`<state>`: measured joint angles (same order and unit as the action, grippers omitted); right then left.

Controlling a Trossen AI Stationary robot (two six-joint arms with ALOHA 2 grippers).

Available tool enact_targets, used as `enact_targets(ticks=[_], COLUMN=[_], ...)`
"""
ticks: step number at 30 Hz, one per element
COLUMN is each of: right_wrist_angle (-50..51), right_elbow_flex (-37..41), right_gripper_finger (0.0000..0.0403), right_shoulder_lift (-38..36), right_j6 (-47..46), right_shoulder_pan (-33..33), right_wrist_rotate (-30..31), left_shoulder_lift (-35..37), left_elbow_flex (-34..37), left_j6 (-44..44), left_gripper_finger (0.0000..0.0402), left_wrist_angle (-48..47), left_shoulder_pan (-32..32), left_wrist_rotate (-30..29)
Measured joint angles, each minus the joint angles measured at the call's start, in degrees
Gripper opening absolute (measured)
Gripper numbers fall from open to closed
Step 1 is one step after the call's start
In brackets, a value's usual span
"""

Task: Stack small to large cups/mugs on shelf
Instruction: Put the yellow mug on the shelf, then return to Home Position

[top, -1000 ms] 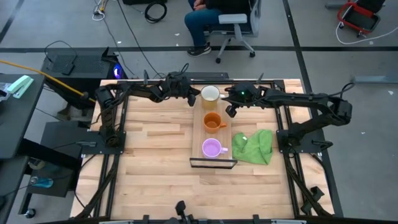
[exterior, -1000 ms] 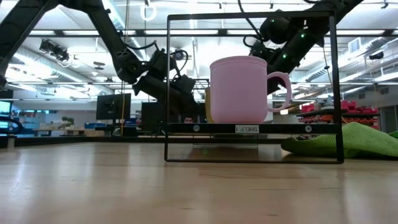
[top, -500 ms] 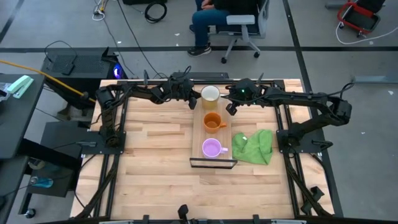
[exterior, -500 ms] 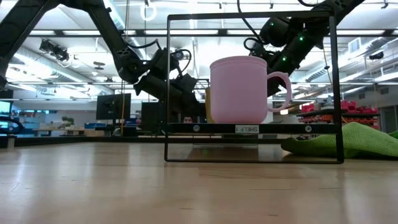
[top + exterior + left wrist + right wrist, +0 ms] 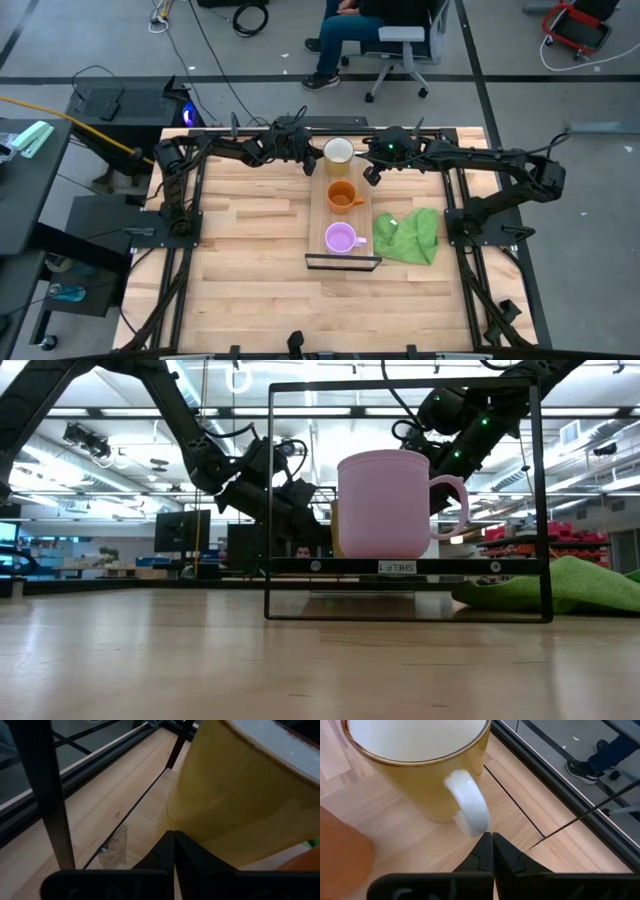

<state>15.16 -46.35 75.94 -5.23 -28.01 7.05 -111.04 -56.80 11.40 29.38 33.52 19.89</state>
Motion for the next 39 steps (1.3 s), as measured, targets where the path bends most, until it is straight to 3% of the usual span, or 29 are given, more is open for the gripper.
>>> enact_targets(ticks=[8, 12, 39], right_wrist_angle=[0.7, 0.8, 3.8], right_elbow_flex=[0.0, 0.0, 0.0], right_gripper_finger=[0.0000, 0.0000, 0.0000], right_shoulder_lift=[0.0, 0.0, -1.1], right_j6=[-1.1, -1.3, -2.8], right_shoulder_pan=[0.1, 0.1, 0.2], right_wrist_rotate=[0.0, 0.0, -0.2], left_shoulder_lift=[0.0, 0.0, 0.0], left_elbow_flex=[0.0, 0.1, 0.0], left_j6=[0.0, 0.1, 0.5], left_gripper_finger=[0.0013, 0.0009, 0.0012], left_wrist_angle=[-0.1, 0.0, 0.3], left_shoulder_pan=[0.0, -0.1, 0.6], left_wrist_rotate=[0.4, 3.9, 3.9])
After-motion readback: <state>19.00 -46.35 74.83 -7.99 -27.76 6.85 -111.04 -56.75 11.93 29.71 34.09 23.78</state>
